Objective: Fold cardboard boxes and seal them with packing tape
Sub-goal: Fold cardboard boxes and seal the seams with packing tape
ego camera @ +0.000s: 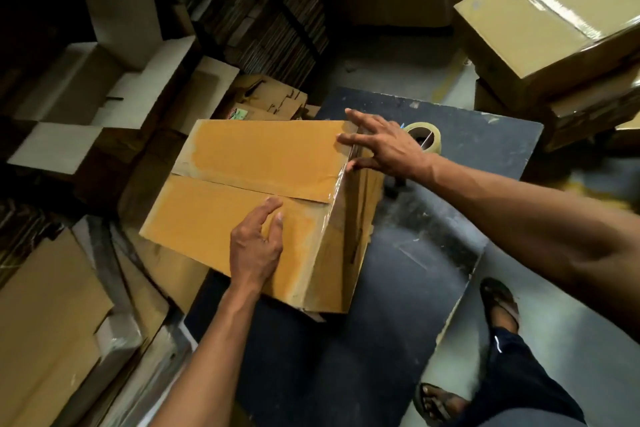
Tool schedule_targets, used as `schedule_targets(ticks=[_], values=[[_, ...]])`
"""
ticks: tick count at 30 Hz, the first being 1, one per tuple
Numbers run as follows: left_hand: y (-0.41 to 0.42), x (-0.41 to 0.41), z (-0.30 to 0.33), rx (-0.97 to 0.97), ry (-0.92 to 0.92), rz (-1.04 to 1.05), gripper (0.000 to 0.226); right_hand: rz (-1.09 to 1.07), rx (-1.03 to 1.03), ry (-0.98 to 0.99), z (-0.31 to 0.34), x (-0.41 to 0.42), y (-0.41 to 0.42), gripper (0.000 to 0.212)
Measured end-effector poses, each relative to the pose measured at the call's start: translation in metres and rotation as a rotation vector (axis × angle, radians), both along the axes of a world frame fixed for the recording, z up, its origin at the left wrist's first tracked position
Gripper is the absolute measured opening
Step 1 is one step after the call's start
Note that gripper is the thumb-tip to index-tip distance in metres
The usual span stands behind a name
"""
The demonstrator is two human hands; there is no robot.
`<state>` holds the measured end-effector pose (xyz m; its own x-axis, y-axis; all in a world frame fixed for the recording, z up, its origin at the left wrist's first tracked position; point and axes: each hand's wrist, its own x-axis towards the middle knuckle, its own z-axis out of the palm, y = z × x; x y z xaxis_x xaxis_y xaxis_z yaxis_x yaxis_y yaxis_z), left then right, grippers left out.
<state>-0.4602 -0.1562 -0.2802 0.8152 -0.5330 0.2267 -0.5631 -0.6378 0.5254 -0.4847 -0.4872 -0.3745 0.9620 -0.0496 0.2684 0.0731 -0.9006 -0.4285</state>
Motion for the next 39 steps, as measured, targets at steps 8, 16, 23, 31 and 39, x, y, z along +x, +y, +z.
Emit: schedule_targets(ticks=[8, 16, 23, 31, 39], values=[[0.082, -0.044, -0.041, 0.177, 0.081, -0.139, 0.069, 0.072, -0.019, -0.114, -0.025, -0.013, 0.046, 0.085], [0.103, -0.031, -0.051, 0.483, -0.216, -0.457, 0.103, 0.128, -0.136, -0.163, -0.008, -0.036, 0.051, 0.120], [0.103, -0.025, -0.049, 0.466, -0.262, -0.493, 0.100, 0.225, -0.197, -0.378, -0.032, -0.046, 0.149, 0.090], [0.101, -0.026, -0.046, 0.469, -0.229, -0.479, 0.100, 0.231, -0.205, -0.383, -0.039, -0.067, 0.138, 0.096], [0.101, -0.028, -0.050, 0.432, -0.224, -0.450, 0.098, 0.206, -0.163, -0.377, -0.038, -0.075, 0.186, 0.082]])
